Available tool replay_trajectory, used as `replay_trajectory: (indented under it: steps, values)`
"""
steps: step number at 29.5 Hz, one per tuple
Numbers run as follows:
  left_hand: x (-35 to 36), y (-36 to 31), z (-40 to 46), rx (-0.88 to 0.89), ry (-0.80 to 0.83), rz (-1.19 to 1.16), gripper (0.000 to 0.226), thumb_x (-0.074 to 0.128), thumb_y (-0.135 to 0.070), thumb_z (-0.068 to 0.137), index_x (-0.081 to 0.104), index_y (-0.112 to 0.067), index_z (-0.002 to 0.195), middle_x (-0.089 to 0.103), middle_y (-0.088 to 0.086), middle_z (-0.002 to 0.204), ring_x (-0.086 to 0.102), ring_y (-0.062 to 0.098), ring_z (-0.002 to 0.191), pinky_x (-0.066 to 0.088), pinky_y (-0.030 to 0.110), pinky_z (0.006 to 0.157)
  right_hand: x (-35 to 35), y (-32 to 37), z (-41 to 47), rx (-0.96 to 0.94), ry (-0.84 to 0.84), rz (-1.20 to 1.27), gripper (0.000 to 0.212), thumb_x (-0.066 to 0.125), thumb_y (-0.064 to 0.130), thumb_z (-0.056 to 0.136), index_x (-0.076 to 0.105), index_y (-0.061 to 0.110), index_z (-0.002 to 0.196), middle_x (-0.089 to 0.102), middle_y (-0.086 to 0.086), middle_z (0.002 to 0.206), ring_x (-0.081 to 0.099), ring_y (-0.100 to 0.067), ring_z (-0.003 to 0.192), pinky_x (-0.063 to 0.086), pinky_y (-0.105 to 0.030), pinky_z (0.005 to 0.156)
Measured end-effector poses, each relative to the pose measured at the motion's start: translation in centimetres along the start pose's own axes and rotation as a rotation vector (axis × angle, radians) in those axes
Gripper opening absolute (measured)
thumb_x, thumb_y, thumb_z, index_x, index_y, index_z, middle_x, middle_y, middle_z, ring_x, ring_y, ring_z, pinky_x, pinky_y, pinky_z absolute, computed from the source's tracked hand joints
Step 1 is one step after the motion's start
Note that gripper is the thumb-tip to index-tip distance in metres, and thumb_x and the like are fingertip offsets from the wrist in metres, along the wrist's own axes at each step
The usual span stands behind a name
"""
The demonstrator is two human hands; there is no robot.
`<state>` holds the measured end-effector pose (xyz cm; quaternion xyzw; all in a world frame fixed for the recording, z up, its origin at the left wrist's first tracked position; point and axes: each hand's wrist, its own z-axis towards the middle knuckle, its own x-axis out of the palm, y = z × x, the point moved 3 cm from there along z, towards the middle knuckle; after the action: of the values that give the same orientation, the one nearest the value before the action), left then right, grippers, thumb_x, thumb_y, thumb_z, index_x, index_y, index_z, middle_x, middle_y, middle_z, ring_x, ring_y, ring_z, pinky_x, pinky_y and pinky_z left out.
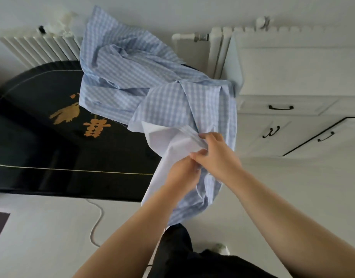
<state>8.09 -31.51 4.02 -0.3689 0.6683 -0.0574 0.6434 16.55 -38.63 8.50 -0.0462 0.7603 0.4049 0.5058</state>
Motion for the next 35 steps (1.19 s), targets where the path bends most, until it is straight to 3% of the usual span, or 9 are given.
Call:
replay_trajectory:
  steps: [2, 4, 10, 14, 18, 21, 26, 32, 35]
  values:
    - [0.7, -1.9, -1.0, 0.008, 0.058, -0.127, 0.036, 0.052, -0.017, 0.092, 0.05, -0.029, 0.126, 0.065, -0.005, 0.102, 0.062, 0.018, 0.095, 0.039, 0.021, 0.074, -1.7, -2.1, -1.0, 0.044, -0.079, 0.001, 0.026, 0.051, 0.031, 0.09, 0.059, 0.028, 0.114, 0.06, 0.001, 0.115, 0.062, -0.027, 0.098, 0.042, -0.03, 0.068]
    - [1.3, -2.8, -2.1, -0.004, 0.1, -0.247, 0.059, 0.064, -0.032, 0.087, 0.037, -0.038, 0.14, 0.059, -0.01, 0.109, 0.057, 0.013, 0.103, 0.039, 0.019, 0.084, -3.6, -4.5, -1.9, 0.067, -0.147, 0.031, 0.021, 0.046, 0.022, 0.091, 0.064, 0.027, 0.101, 0.066, -0.001, 0.093, 0.061, -0.03, 0.087, 0.036, -0.029, 0.061]
    - [-2.8, -5.6, -3.7, 0.111, -0.765, 0.102, 0.08, 0.071, -0.047, 0.077, 0.029, -0.029, 0.143, 0.034, 0.006, 0.142, 0.031, 0.024, 0.128, 0.032, 0.038, 0.103, -8.6, -11.4, -5.2, 0.041, -0.205, -0.005, 0.018, 0.043, 0.023, 0.09, 0.06, 0.029, 0.093, 0.054, 0.004, 0.072, 0.05, -0.025, 0.066, 0.033, -0.025, 0.05]
    - [-5.6, -7.6, 0.8, 0.201, -0.461, 0.417, 0.07, 0.062, -0.056, 0.078, 0.042, -0.023, 0.136, 0.043, 0.005, 0.142, 0.029, 0.028, 0.137, 0.011, 0.048, 0.115, -12.3, -15.0, -8.2, 0.043, -0.211, -0.004, 0.012, 0.048, 0.026, 0.089, 0.059, 0.024, 0.086, 0.058, 0.0, 0.075, 0.051, -0.026, 0.07, 0.04, -0.031, 0.057]
    - [-6.6, -9.8, 4.5, 0.285, -0.146, 0.635, 0.034, 0.065, -0.053, 0.08, 0.059, -0.02, 0.087, 0.061, -0.001, 0.086, 0.052, 0.027, 0.101, 0.028, 0.042, 0.099, -16.4, -19.0, -11.5, 0.192, -0.311, -0.113, 0.036, 0.052, 0.044, 0.088, 0.045, 0.02, 0.063, 0.051, 0.003, 0.061, 0.049, -0.026, 0.062, 0.029, -0.024, 0.048]
    - [-6.9, -11.3, 6.3, 0.258, -0.106, 0.738, 0.03, 0.063, -0.052, 0.083, 0.052, -0.024, 0.078, 0.064, 0.004, 0.083, 0.054, 0.029, 0.096, 0.033, 0.042, 0.095, -19.4, -22.0, -13.6, 0.38, -0.342, -0.213, 0.05, 0.049, 0.059, 0.087, 0.048, 0.016, 0.061, 0.051, 0.0, 0.06, 0.048, -0.022, 0.055, 0.028, -0.025, 0.048]
    - [-4.7, -15.1, 7.4, 0.336, -0.157, 0.479, 0.036, 0.056, -0.046, 0.091, 0.059, -0.013, 0.078, 0.064, 0.016, 0.083, 0.061, 0.036, 0.082, 0.039, 0.036, 0.06, -20.6, -25.2, -17.0, 0.505, -0.304, -0.2, 0.045, 0.041, 0.05, 0.094, 0.058, 0.016, 0.071, 0.059, -0.004, 0.071, 0.057, -0.029, 0.071, 0.039, -0.03, 0.057]
    - [-0.2, -22.7, 6.5, 0.622, -0.244, 0.357, 0.039, 0.056, -0.043, 0.092, 0.063, -0.008, 0.077, 0.064, 0.02, 0.067, 0.062, 0.039, 0.067, 0.033, 0.032, 0.056, -19.7, -27.3, -20.8, 0.658, -0.218, -0.007, 0.044, 0.037, 0.051, 0.095, 0.058, 0.015, 0.082, 0.057, -0.006, 0.082, 0.055, -0.029, 0.084, 0.046, -0.036, 0.076]
    - [2.2, -27.8, 5.7, 0.72, -0.179, 0.287, 0.043, 0.048, -0.048, 0.094, 0.064, -0.011, 0.079, 0.065, 0.018, 0.069, 0.062, 0.039, 0.068, 0.041, 0.034, 0.058, -18.5, -27.3, -23.5, 0.757, -0.158, 0.022, 0.036, 0.041, 0.047, 0.089, 0.056, 0.018, 0.072, 0.054, -0.003, 0.07, 0.054, -0.027, 0.074, 0.043, -0.031, 0.064]
